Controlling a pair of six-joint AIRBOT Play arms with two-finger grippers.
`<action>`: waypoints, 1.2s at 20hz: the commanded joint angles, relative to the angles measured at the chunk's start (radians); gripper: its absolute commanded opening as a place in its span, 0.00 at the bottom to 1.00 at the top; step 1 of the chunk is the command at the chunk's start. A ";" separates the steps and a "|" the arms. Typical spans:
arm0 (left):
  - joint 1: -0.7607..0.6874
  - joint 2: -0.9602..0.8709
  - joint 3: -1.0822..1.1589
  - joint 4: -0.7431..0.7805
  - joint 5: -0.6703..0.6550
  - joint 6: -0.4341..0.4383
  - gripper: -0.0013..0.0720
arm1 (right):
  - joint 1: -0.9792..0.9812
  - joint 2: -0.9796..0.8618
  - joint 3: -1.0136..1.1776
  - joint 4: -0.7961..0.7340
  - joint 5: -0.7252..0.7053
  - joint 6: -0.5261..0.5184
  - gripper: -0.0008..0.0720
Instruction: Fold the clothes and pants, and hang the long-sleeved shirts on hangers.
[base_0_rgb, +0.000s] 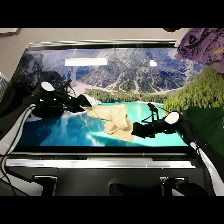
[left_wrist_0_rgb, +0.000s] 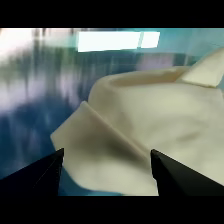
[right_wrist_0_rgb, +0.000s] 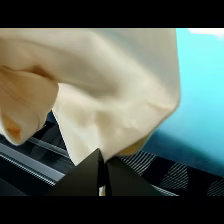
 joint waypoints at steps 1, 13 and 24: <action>-0.058 -0.068 -0.014 -0.049 0.043 0.033 0.71 | 0.001 0.016 0.002 -0.015 0.037 0.024 0.05; 0.070 0.258 0.513 0.286 -0.010 -0.043 0.04 | 0.001 0.064 0.843 -0.551 0.244 0.143 0.05; 0.069 0.824 0.637 0.487 -0.130 -0.265 0.04 | 0.001 0.291 1.270 -0.557 0.380 0.117 0.05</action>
